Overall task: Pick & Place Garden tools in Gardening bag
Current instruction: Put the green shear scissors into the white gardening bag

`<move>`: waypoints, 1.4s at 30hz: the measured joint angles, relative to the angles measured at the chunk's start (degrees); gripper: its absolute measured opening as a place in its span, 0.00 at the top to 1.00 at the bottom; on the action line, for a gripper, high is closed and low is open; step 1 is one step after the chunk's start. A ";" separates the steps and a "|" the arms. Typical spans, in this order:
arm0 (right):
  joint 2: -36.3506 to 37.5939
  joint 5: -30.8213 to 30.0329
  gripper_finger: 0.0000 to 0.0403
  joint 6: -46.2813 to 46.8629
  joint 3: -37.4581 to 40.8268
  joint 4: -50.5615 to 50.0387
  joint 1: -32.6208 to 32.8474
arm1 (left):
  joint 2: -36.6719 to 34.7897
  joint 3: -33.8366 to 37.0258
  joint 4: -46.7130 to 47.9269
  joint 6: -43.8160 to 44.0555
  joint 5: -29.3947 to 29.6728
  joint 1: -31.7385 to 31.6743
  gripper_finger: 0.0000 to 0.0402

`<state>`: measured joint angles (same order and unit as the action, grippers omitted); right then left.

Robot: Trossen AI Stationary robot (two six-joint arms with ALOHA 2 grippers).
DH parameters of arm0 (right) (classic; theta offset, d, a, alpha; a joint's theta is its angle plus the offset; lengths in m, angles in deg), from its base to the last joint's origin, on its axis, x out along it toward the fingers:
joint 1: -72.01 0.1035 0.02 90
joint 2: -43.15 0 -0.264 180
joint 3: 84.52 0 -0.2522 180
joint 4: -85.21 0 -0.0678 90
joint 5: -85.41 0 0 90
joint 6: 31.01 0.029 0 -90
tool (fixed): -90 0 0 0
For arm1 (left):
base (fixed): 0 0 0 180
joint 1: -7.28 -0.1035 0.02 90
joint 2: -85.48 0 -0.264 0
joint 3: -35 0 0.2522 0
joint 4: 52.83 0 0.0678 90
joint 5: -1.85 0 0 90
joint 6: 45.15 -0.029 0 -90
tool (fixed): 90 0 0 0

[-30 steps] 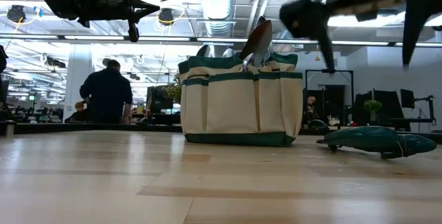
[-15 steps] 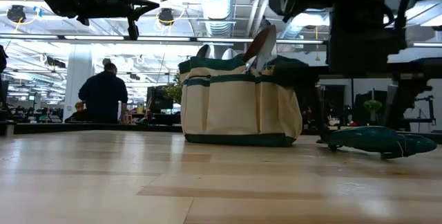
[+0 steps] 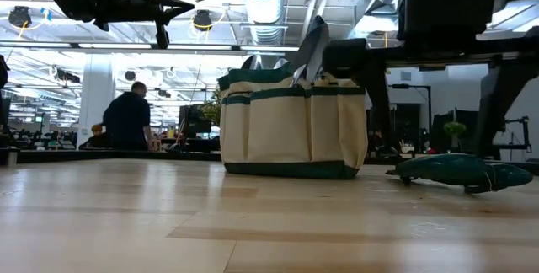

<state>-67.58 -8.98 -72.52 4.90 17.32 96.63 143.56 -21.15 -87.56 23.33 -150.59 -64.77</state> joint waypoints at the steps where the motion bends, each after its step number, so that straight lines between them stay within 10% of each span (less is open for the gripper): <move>1: -0.24 0.13 0.22 0.28 0.00 0.33 0.11 | 0.00 0.00 0.00 0.34 0.00 0.00 0.98; 42: 1.52 2.76 0.27 8.54 9.70 -5.63 2.22 | 0.02 0.00 -0.02 2.07 -0.47 0.00 0.98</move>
<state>-66.06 -6.22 -63.97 14.61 11.69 98.86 143.58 -21.15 -87.58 25.40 -151.06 -64.77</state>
